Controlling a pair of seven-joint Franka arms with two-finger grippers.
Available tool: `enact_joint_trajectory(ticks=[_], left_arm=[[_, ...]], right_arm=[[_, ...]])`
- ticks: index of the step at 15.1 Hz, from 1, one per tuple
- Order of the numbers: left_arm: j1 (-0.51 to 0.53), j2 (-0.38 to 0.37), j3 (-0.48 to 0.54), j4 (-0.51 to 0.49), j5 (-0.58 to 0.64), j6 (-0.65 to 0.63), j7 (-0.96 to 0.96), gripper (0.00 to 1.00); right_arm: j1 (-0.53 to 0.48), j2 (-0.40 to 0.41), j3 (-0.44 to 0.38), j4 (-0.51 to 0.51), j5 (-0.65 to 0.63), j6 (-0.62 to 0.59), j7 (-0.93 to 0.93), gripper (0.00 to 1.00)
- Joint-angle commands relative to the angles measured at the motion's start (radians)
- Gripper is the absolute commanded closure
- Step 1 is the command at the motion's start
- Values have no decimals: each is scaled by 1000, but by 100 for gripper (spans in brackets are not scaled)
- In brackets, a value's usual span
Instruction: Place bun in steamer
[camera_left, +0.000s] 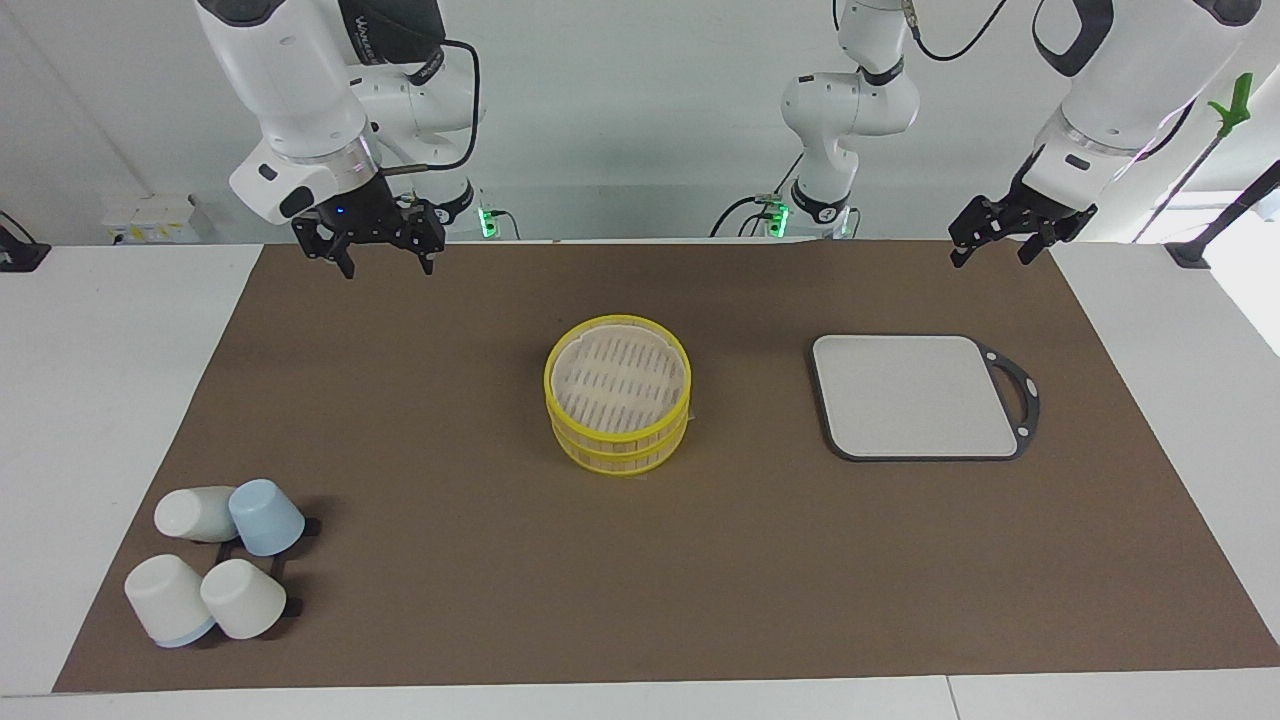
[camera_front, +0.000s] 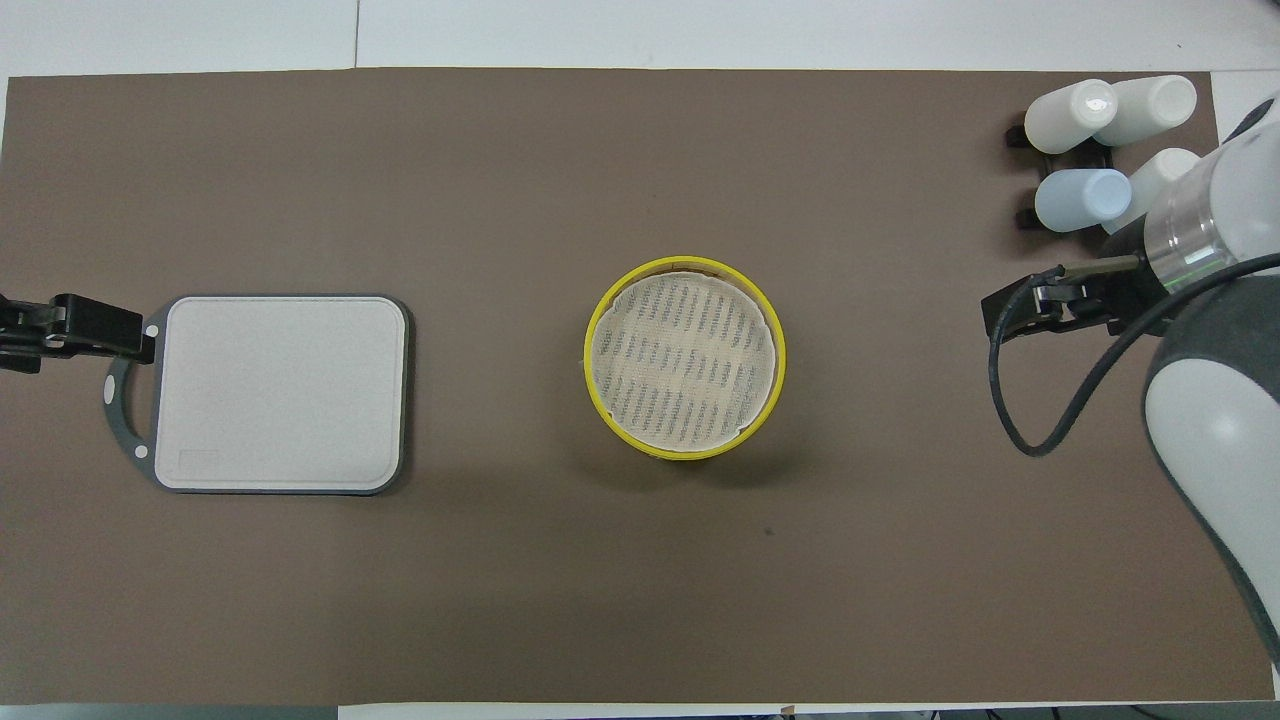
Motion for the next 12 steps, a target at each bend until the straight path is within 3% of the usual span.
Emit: enact_joint_trajectory(ticks=[1, 4, 12], left_arm=[[3, 16, 1, 27, -2, -8, 18, 0], [3, 16, 1, 27, 8, -5, 19, 0], [3, 16, 1, 25, 10, 0, 24, 0]], right_arm=[[-2, -20, 1, -31, 0, 11, -27, 0], [-4, -77, 1, -66, 0, -11, -26, 0], [-32, -75, -3, -82, -7, 65, -29, 0]])
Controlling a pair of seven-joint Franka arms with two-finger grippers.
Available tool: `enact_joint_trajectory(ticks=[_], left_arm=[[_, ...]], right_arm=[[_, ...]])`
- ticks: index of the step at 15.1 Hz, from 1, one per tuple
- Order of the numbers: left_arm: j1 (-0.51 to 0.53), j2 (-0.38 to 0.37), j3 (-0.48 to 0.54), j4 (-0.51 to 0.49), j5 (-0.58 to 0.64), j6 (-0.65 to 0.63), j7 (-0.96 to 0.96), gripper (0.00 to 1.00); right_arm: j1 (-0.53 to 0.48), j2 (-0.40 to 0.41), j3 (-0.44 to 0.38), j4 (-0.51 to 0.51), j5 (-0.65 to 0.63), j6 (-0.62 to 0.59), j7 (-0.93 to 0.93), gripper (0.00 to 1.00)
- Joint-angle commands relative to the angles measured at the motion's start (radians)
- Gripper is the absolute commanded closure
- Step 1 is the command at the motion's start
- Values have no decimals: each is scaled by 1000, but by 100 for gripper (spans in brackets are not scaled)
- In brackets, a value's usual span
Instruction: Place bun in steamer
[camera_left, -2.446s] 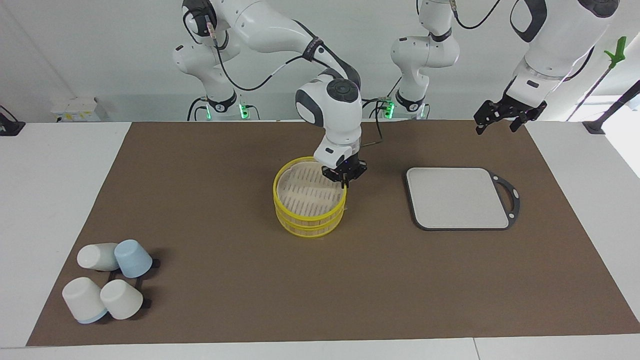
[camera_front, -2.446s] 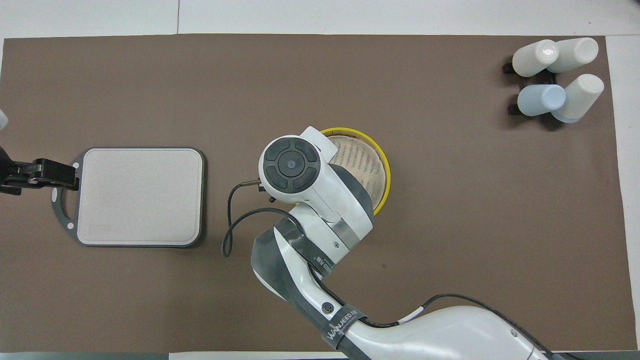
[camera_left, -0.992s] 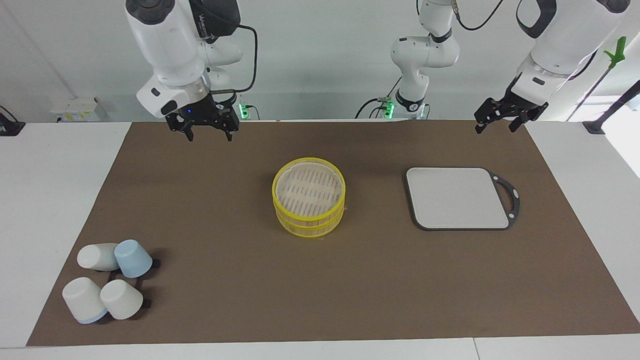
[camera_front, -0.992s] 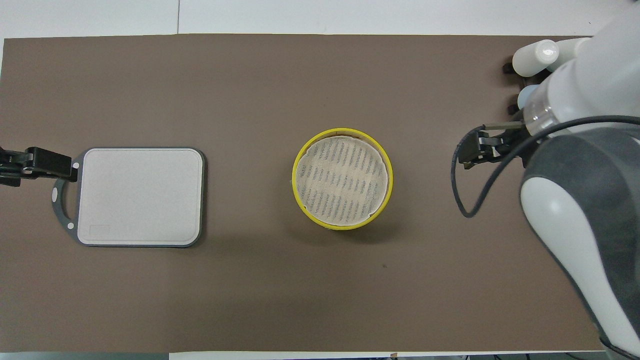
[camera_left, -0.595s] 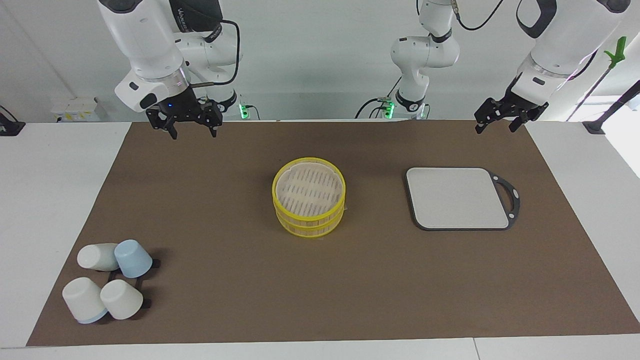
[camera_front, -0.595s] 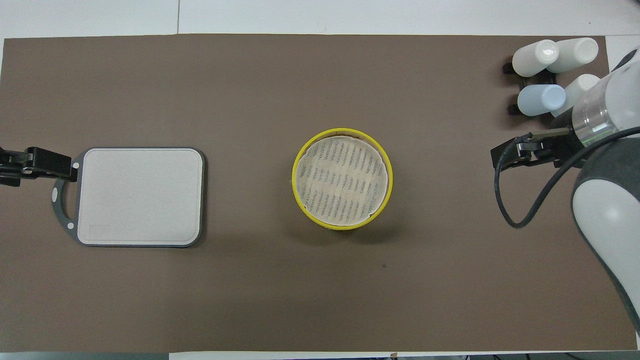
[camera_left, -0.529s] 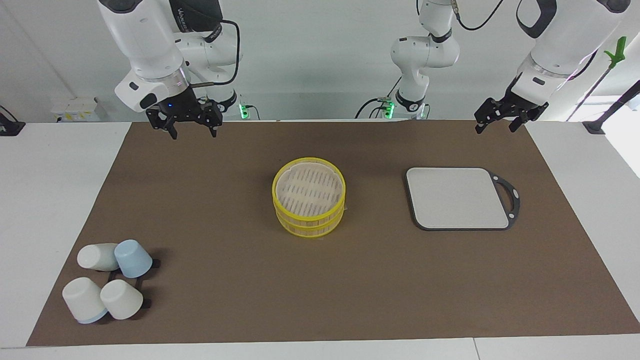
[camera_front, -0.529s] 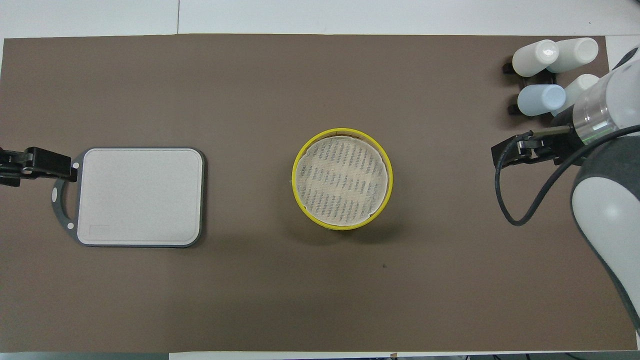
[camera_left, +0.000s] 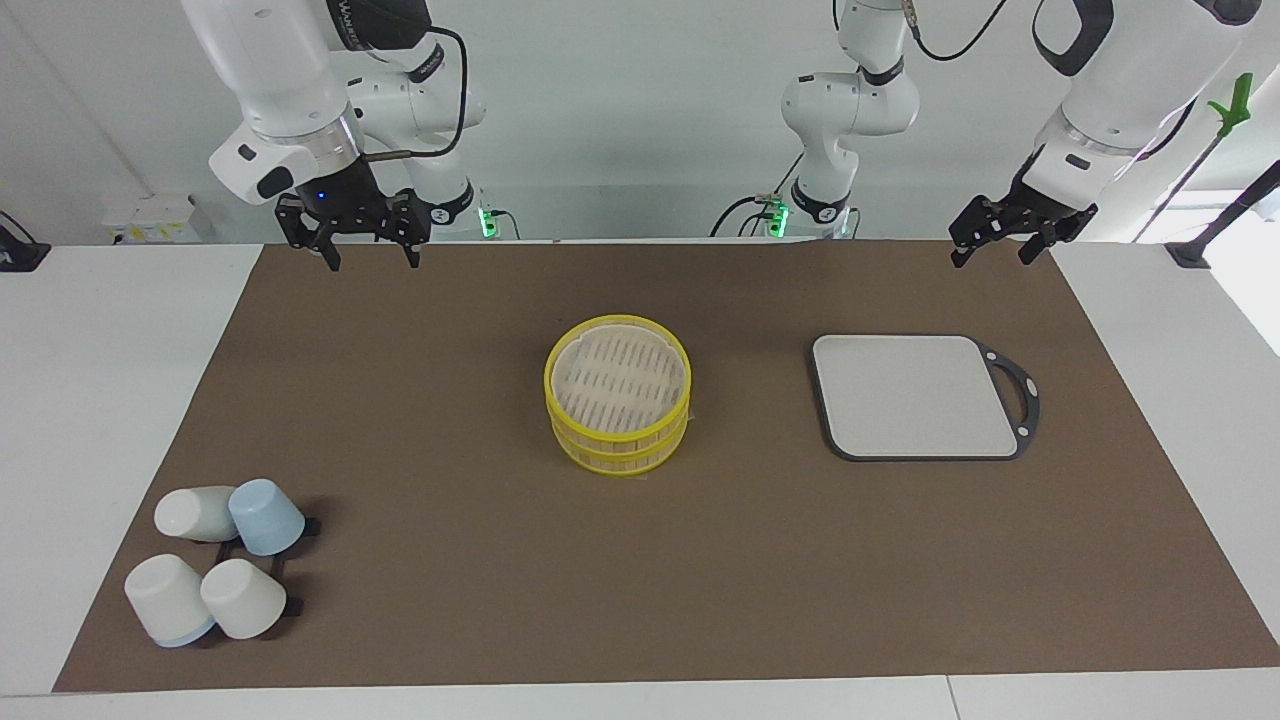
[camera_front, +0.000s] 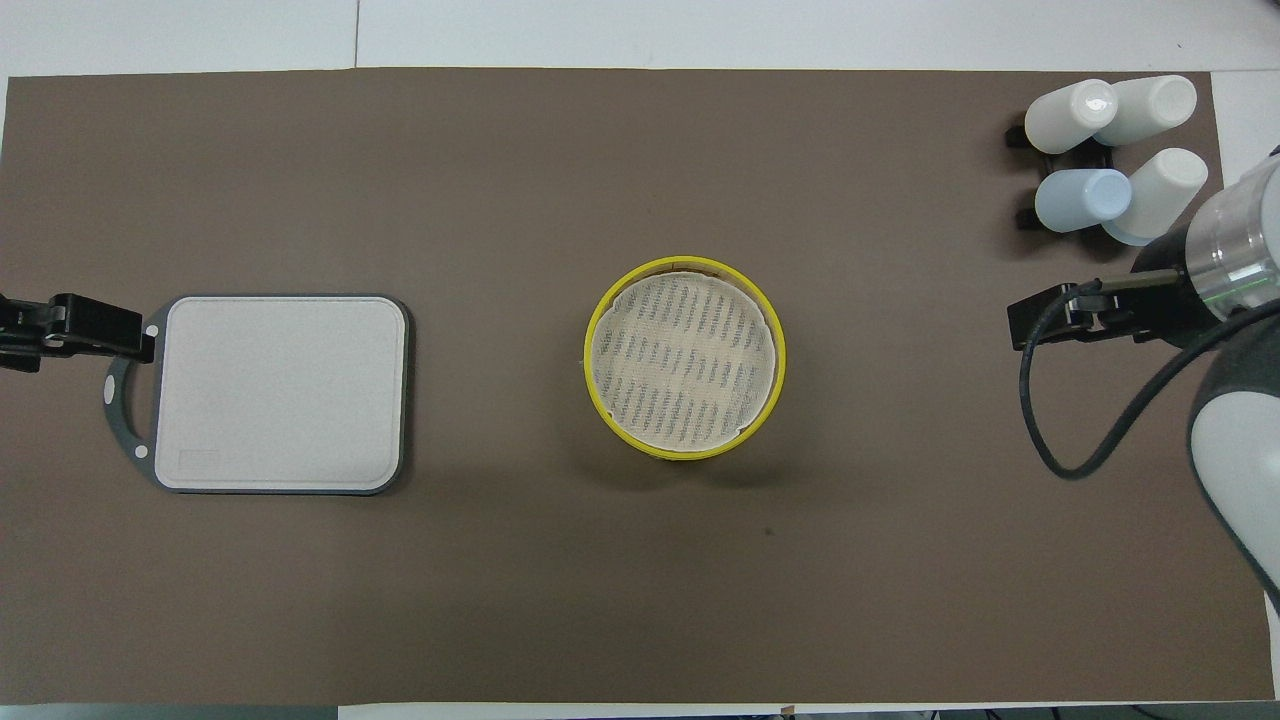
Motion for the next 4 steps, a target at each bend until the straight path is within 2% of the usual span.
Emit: enact_joint_trajectory(ticks=[1, 4], left_arm=[[3, 16, 1, 25, 9, -3, 20, 0], [5, 16, 1, 25, 9, -3, 20, 0]], right_arm=[[-17, -21, 6, -37, -6, 27, -30, 0], [-17, -21, 6, -39, -6, 27, -30, 0]])
